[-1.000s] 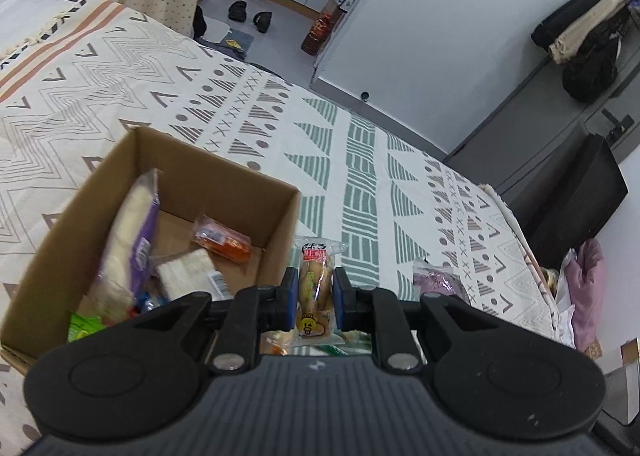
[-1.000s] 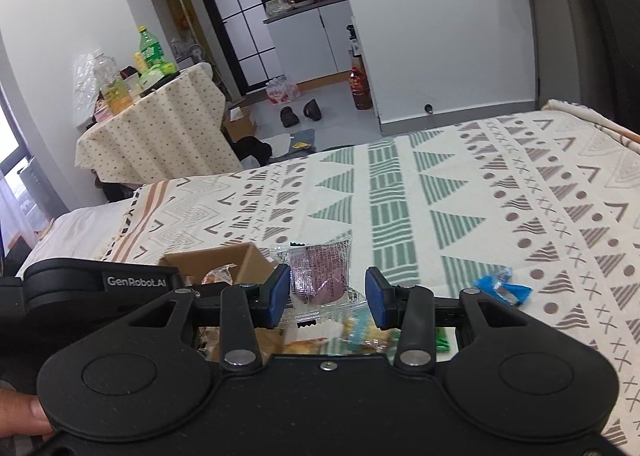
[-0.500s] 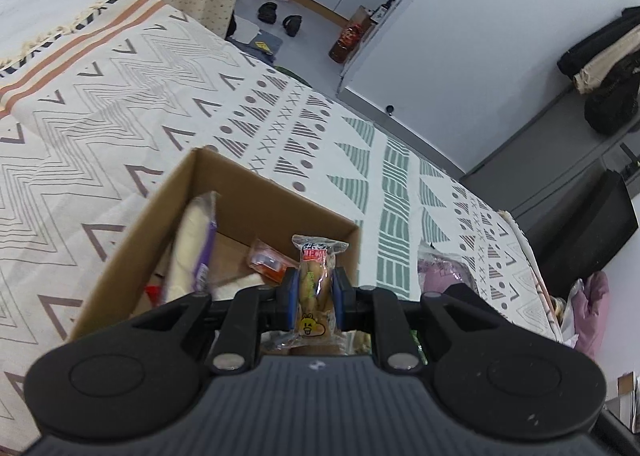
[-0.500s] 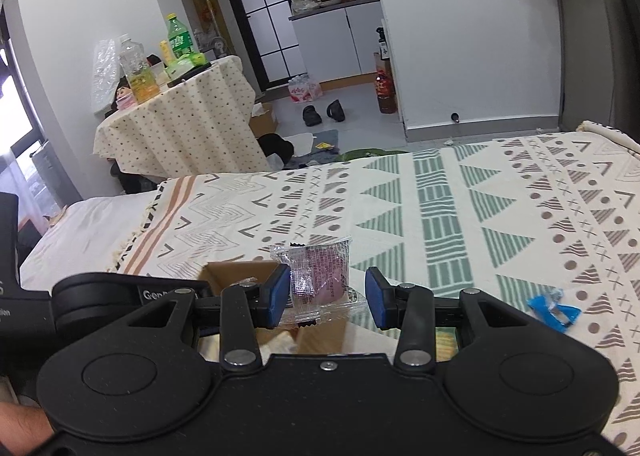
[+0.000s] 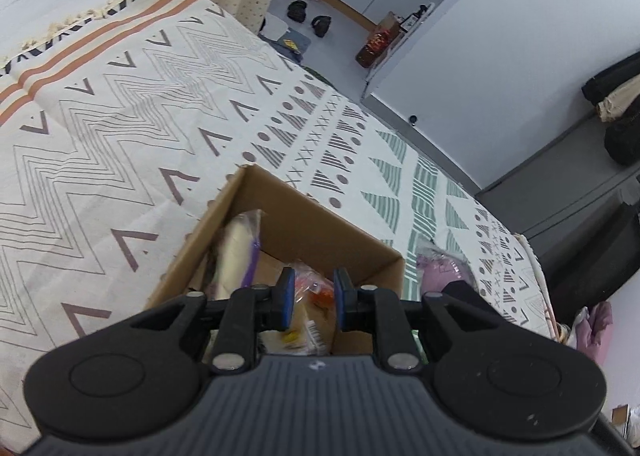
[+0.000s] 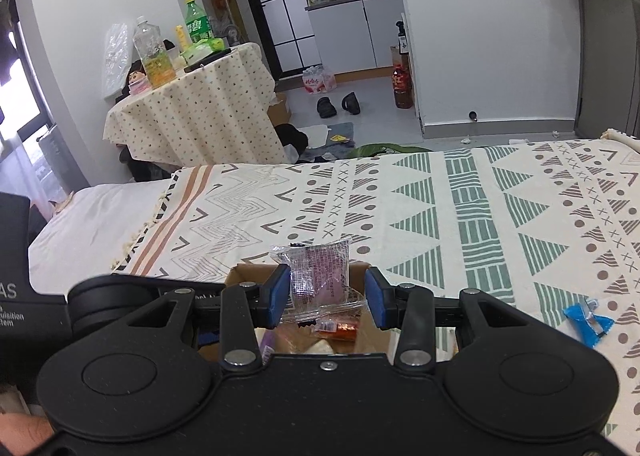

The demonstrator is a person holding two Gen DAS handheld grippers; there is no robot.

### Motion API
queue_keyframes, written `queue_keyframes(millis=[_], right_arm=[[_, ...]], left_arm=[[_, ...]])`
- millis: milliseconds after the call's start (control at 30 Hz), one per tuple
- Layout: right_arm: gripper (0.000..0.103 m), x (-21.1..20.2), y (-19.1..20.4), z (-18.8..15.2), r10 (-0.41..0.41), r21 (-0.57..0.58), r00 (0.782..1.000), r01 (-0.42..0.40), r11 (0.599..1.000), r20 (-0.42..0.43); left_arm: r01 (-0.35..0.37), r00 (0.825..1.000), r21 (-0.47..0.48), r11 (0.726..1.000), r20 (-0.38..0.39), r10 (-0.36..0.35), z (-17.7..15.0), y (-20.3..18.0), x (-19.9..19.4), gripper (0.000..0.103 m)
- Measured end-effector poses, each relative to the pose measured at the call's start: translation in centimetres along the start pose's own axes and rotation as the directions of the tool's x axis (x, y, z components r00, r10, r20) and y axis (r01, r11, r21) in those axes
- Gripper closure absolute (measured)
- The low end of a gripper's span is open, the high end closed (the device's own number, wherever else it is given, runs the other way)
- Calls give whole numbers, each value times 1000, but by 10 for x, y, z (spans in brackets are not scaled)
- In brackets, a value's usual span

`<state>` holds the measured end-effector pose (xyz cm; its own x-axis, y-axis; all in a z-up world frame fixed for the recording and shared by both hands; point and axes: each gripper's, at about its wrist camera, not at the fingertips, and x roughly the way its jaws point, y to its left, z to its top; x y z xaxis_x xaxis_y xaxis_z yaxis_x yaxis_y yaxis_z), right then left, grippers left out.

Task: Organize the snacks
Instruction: 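Carry both packets over the cardboard box and open both tools to drop them, then move both open tools back over the remaining snack pile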

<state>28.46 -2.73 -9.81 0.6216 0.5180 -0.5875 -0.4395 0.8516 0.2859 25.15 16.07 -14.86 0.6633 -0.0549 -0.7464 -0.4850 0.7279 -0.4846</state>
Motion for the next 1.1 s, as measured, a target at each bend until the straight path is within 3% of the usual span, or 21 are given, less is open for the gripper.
queue_keyframes(millis=[267, 367, 467, 633, 700, 1100], right_arm=[[62, 10, 3, 10, 14, 13, 1000, -14, 1000, -14], [58, 15, 5, 11, 39, 19, 998, -39, 999, -41], [40, 14, 0, 12, 32, 41, 998, -30, 999, -47], [29, 4, -19, 7, -1, 75, 999, 4, 997, -48], [25, -2, -31, 4, -19, 97, 999, 24, 995, -46], [20, -33, -98, -8, -93, 187, 995, 100, 977, -45]], left_arm=[[2, 1000, -46, 999, -18, -3, 3, 11, 1, 75], [2, 1000, -56, 998, -16, -3, 4, 13, 1, 65], [-2, 1000, -80, 997, -15, 1, 5, 17, 1, 53], [-19, 1000, -74, 997, -7, 19, 4, 12, 1, 27], [-18, 1000, -63, 998, -9, 18, 3, 8, 2, 22], [23, 1000, 107, 994, -13, -21, -22, -40, 0, 17]])
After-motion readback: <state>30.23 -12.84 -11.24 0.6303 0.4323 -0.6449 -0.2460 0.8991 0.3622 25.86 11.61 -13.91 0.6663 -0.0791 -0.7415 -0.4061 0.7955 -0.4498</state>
